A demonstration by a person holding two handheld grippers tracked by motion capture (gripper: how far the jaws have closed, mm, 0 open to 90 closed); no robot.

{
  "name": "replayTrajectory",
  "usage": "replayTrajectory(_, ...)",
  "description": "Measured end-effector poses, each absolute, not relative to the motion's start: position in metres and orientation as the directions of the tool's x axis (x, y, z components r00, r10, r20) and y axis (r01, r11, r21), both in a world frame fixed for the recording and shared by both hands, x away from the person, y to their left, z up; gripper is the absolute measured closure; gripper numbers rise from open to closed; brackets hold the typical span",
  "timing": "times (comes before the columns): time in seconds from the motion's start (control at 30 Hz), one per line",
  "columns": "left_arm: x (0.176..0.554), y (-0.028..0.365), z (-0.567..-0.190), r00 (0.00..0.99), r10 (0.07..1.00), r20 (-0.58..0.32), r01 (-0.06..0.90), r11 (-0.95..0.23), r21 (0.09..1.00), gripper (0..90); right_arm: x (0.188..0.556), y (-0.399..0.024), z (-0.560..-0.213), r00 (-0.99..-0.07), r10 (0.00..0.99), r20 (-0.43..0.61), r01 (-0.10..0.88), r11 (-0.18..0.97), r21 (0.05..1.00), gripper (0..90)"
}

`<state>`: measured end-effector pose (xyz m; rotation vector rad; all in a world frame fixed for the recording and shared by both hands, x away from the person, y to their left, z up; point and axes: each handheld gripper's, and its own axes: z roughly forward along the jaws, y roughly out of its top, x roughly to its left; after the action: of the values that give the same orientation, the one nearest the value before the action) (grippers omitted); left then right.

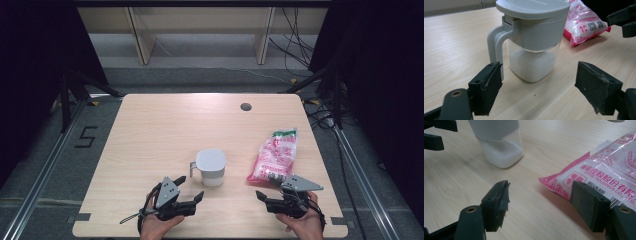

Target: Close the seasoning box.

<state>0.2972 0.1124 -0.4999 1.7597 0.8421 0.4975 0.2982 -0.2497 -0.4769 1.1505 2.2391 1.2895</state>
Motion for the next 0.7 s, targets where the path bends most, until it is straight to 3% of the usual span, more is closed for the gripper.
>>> replayTrajectory(0.17,0.2963,0.1115,-0.5,0.663,0.746,-0.064,0.302,-0.188,0.935,20.3,0.2966,-0.25,-0.48,-0.643,0.76,0.094,0.468,0.293,0.834,31.6)
replayTrajectory(0.2,0.2978,0.1126,-0.4996,0.677,0.735,-0.029,0.278,-0.219,0.935,20.3,0.2947,-0.2486,-0.4805,-0.641,0.758,0.116,0.482,0.28,0.83,31.6)
replayTrajectory(0.7,0.2969,0.1105,-0.5009,0.669,0.741,-0.061,0.3,-0.194,0.934,20.1,0.2943,-0.2472,-0.4823,-0.645,0.756,0.111,0.485,0.292,0.824,31.5)
